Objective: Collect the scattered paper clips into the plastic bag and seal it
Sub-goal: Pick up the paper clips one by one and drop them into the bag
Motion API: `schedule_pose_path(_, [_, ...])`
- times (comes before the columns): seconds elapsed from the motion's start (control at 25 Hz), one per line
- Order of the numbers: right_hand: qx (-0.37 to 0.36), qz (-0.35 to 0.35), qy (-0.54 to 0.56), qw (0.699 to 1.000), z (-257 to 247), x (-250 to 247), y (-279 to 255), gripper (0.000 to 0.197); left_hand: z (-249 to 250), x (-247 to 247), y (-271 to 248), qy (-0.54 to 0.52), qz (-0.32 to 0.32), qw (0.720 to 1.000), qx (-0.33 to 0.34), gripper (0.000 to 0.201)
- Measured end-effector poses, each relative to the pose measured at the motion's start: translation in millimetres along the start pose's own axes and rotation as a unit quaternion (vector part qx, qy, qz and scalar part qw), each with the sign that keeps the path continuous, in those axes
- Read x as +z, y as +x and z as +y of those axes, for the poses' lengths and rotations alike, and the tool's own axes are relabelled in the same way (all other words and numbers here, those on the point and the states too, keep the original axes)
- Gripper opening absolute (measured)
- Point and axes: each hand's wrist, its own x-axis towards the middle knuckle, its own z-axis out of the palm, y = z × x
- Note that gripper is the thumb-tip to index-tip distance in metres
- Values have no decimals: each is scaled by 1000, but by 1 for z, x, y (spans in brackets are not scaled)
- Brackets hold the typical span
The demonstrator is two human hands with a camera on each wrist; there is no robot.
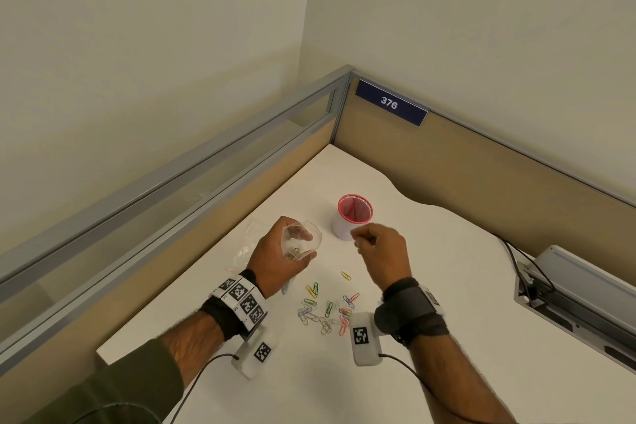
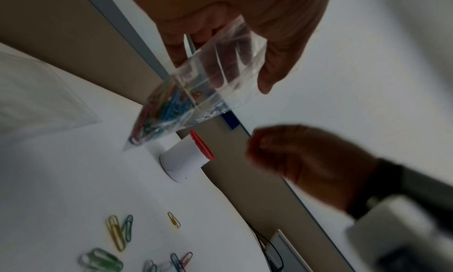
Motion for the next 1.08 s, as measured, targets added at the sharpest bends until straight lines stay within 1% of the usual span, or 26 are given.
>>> schedule_pose_path(0.08, [44,-69,-130,988,44,19,4,27,-2,-9,1,-1,8,1000,1,40])
schedule_pose_path(0.16, [70,-152,-190,967,74,39,-1,34,-3,-16,1,-4,14,1000,0,40])
schedule_pose_path(0.28, [65,-235,-229,943,88,59,-8,46,-7,-24,-2,-6,23,1000,-9,41])
schedule_pose_path(0.36, [36,-259,-261,929,89,67,-15,48,-10,-27,-4,-5,27,999,-16,42])
schedule_pose_path(0.44, [10,-260,-277,925,90,72,-28,45,-10,-29,-5,-1,30,999,-18,42])
schedule_pose_path(0.6, [-23,-252,-250,934,98,72,-63,33,-8,-23,-4,-3,30,999,-14,40])
schedule_pose_path(0.68, [10,-227,-213,950,104,62,-72,31,-7,-20,-4,-7,23,1000,-15,41])
schedule_pose_path(0.76, [69,-195,-195,959,111,49,-79,38,-7,-17,-4,-9,14,1000,-17,42])
schedule_pose_path(0.84, [114,-200,-203,952,113,45,-84,54,-6,-15,-4,-10,14,1000,-16,42])
schedule_pose_path(0.92, [121,-228,-227,939,108,53,-86,59,-5,-13,-3,-19,11,1000,-15,43])
schedule_pose_path(1.0, [107,-239,-236,936,99,68,-85,53,-5,-11,-2,-22,11,1000,-15,43])
schedule_pose_path(1.08, [87,-224,-238,941,91,78,-80,38,-4,-9,-2,-18,12,1000,-14,43])
